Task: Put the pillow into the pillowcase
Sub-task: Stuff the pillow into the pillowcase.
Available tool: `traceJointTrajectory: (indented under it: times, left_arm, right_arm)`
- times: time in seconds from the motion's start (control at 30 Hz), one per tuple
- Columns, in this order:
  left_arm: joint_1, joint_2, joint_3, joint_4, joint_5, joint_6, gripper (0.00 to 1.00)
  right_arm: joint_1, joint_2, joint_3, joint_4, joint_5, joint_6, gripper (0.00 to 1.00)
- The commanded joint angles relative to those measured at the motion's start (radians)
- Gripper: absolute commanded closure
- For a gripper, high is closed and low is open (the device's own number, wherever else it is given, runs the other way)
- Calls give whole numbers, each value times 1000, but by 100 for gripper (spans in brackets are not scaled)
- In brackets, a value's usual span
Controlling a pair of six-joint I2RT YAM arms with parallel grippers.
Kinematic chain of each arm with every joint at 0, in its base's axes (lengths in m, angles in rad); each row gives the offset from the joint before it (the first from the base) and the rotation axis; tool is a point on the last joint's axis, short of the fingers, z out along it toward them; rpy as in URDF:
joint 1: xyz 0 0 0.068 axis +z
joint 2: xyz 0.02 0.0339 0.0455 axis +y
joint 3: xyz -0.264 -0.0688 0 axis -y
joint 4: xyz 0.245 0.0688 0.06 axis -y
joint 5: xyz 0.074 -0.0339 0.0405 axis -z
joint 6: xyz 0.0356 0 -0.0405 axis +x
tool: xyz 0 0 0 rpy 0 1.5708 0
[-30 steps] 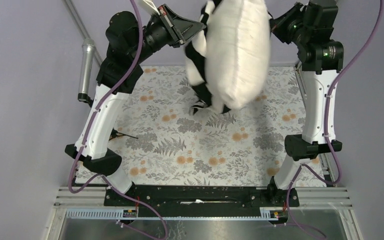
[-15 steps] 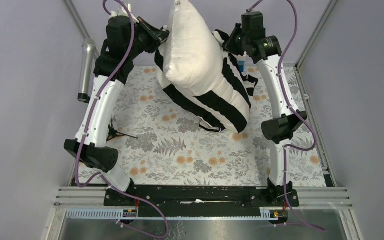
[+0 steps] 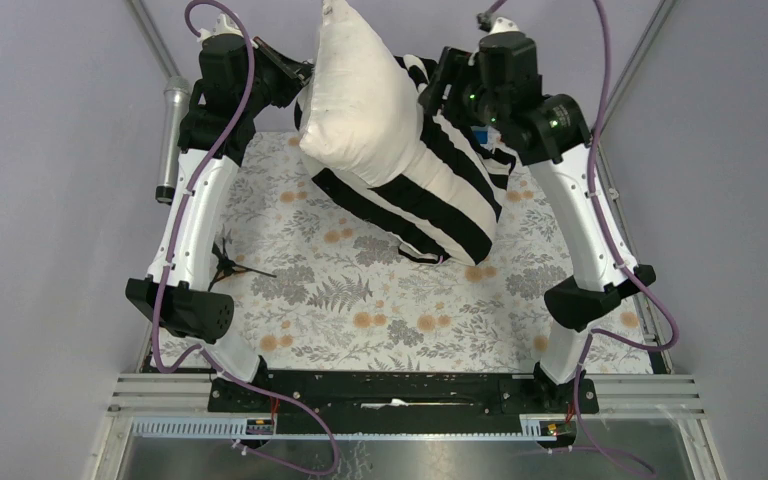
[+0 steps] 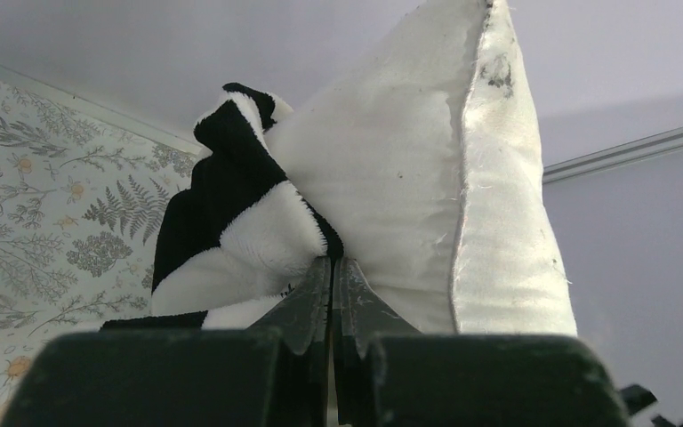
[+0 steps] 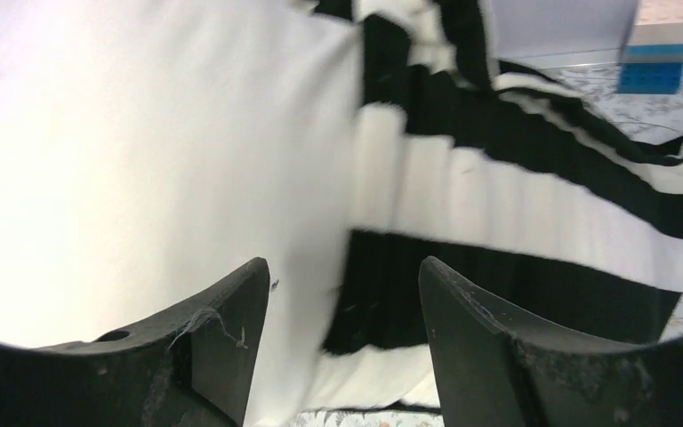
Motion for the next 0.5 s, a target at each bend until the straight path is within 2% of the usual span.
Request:
traceJointTrajectory:
  times: [0.0,0.13,0.23,0.47]
  left_arm:
    - [-4,-24,18,85,22,3,100]
    - [0,-27,8,91,20,-1,100]
    - [7,-32,-4,102,29,-8,100]
    - [23,-34,-2,108,43,-11,100]
  right_arm:
    - [93,27,-8,-50,124,-42,31]
    - [123,44,-36,-96,232,-21,37]
    - [122,10,-109,-54,275,-14,39]
    - [122,40,-107,-49,255,-16,42]
